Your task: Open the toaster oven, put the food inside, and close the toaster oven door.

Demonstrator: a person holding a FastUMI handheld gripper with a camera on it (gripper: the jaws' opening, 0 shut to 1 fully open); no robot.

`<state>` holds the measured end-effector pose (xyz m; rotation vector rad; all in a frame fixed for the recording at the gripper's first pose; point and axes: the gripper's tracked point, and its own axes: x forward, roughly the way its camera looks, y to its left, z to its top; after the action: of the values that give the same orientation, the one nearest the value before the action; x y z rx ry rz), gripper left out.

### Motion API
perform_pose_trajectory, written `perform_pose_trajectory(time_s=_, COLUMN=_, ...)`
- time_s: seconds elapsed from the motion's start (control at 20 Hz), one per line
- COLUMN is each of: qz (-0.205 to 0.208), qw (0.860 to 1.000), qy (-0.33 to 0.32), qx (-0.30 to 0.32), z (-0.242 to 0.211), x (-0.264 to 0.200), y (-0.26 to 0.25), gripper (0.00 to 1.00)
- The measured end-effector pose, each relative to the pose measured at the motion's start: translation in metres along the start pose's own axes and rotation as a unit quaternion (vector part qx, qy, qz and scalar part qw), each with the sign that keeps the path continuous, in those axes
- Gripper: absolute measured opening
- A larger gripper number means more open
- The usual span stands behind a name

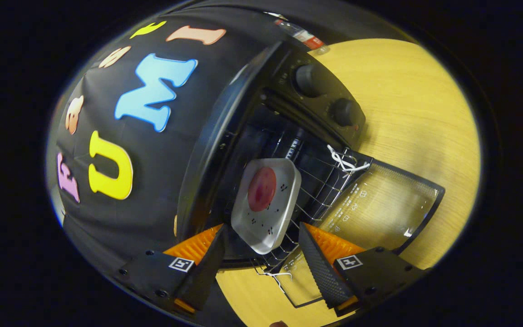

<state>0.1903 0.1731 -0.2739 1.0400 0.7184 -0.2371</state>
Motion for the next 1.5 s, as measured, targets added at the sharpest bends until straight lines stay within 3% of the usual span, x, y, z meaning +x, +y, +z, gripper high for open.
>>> perform_pose_trajectory(time_s=0.3, qz=0.005, qw=0.993, qy=0.016, qx=-0.117, z=-0.012, x=-0.041, y=-0.007, gripper=0.98)
perform_pose_trajectory(time_s=0.45, qz=-0.008, qw=0.982, qy=0.025, qx=-0.189, z=-0.022, x=-0.058, y=-0.022, gripper=0.98)
perform_pose_trajectory(time_s=0.75, qz=-0.033, qw=0.936, qy=0.065, qx=-0.345, z=-0.058, x=-0.076, y=-0.055, gripper=0.98)
perform_pose_trajectory(time_s=1.25, qz=-0.132, qw=0.848, qy=0.142, qx=-0.493, z=-0.088, x=-0.071, y=-0.126, gripper=0.98)
perform_pose_trajectory(time_s=1.5, qz=-0.165, qw=0.835, qy=0.156, qx=-0.501, z=-0.086, x=-0.054, y=-0.146, gripper=0.99)
